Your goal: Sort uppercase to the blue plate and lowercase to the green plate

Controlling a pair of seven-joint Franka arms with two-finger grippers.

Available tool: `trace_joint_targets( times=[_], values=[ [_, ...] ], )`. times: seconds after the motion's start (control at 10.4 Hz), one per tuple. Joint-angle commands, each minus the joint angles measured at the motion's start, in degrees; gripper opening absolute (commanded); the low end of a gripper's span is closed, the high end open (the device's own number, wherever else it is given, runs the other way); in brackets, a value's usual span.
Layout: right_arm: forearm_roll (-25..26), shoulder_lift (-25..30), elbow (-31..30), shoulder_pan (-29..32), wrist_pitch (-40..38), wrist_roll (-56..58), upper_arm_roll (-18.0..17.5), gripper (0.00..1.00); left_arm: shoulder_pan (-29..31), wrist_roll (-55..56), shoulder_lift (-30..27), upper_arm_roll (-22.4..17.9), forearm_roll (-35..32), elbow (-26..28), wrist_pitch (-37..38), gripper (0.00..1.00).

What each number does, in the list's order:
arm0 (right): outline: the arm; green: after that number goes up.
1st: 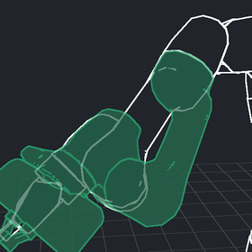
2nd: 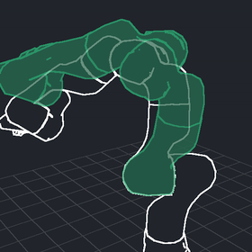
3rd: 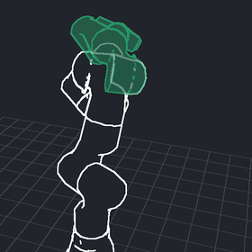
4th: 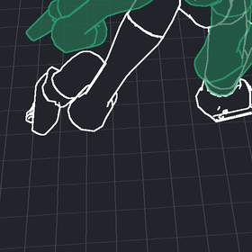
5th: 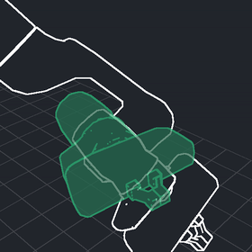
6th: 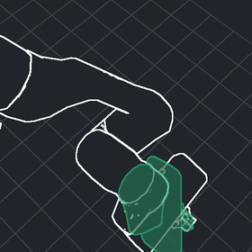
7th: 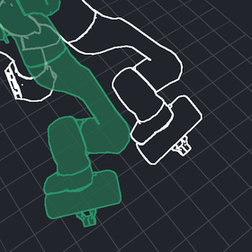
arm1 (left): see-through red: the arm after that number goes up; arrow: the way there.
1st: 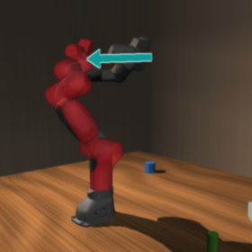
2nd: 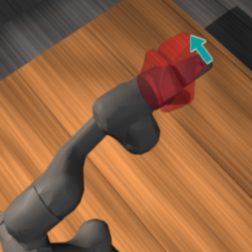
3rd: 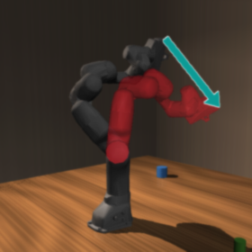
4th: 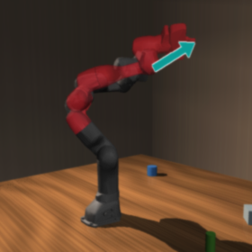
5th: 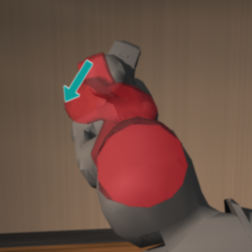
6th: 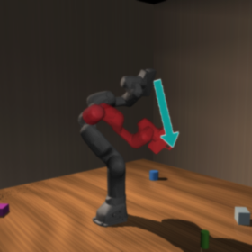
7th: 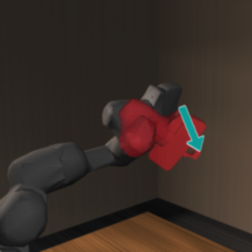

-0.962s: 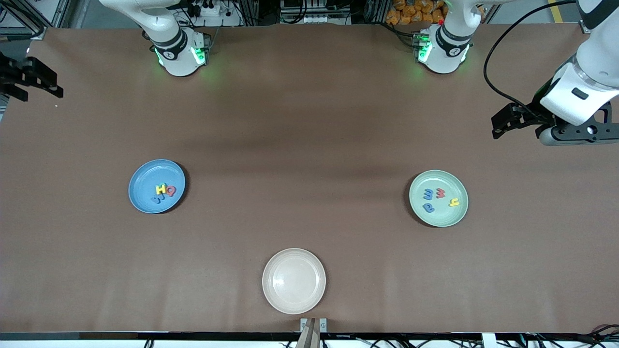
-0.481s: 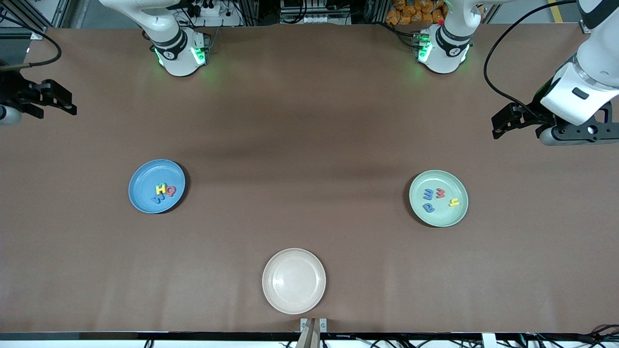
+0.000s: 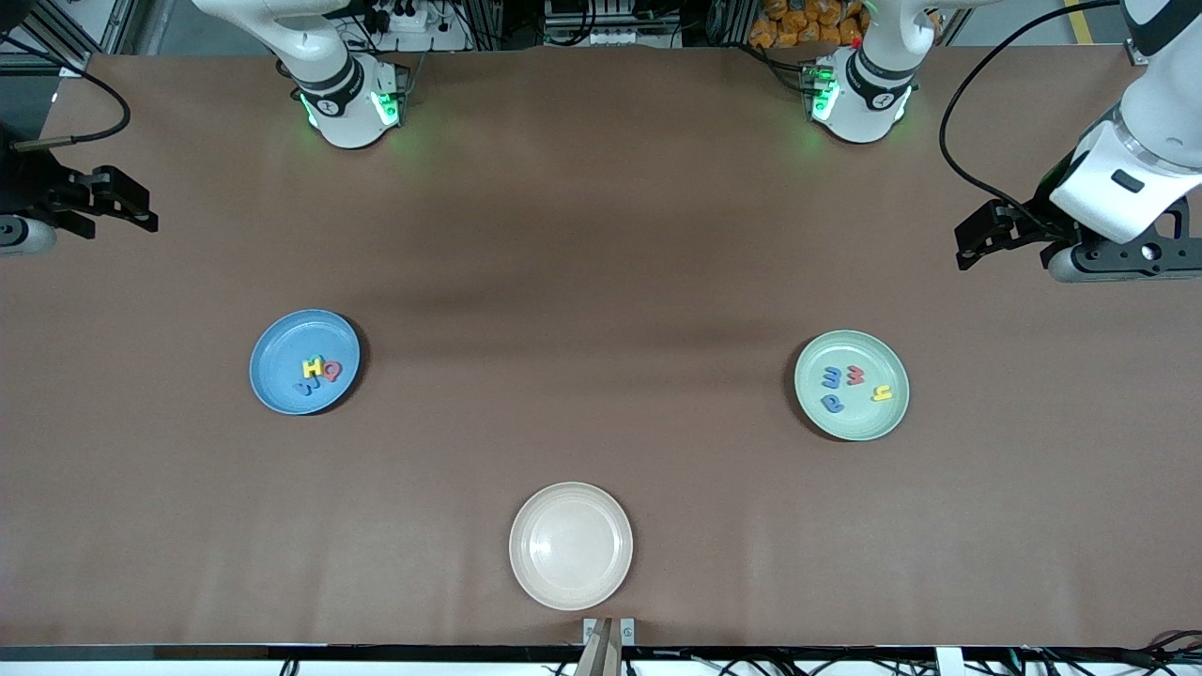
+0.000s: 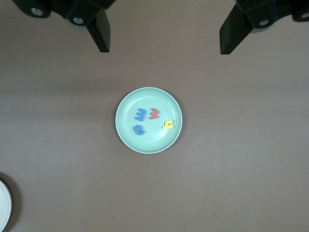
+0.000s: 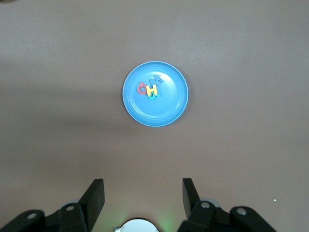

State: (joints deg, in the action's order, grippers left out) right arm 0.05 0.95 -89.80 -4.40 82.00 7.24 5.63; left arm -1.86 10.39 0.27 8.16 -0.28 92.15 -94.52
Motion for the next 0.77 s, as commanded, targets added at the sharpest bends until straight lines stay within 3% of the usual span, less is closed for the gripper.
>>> trace_joint_targets(
  times=[0.0, 0.67],
  values=[
    [0.74, 1.69, -0.12, 0.09, -0.09, -0.65, -0.62, 0.74, 0.28, -1.34, 0.25, 0.10, 0.37, -1.01, 0.83, 1.00],
    [0.74, 2.48, 0.24, 0.09, -0.71, -0.74, -0.62, 0.74, 0.01, -1.34, 0.25, 0.10, 0.37, -1.01, 0.56, 1.00]
  ],
)
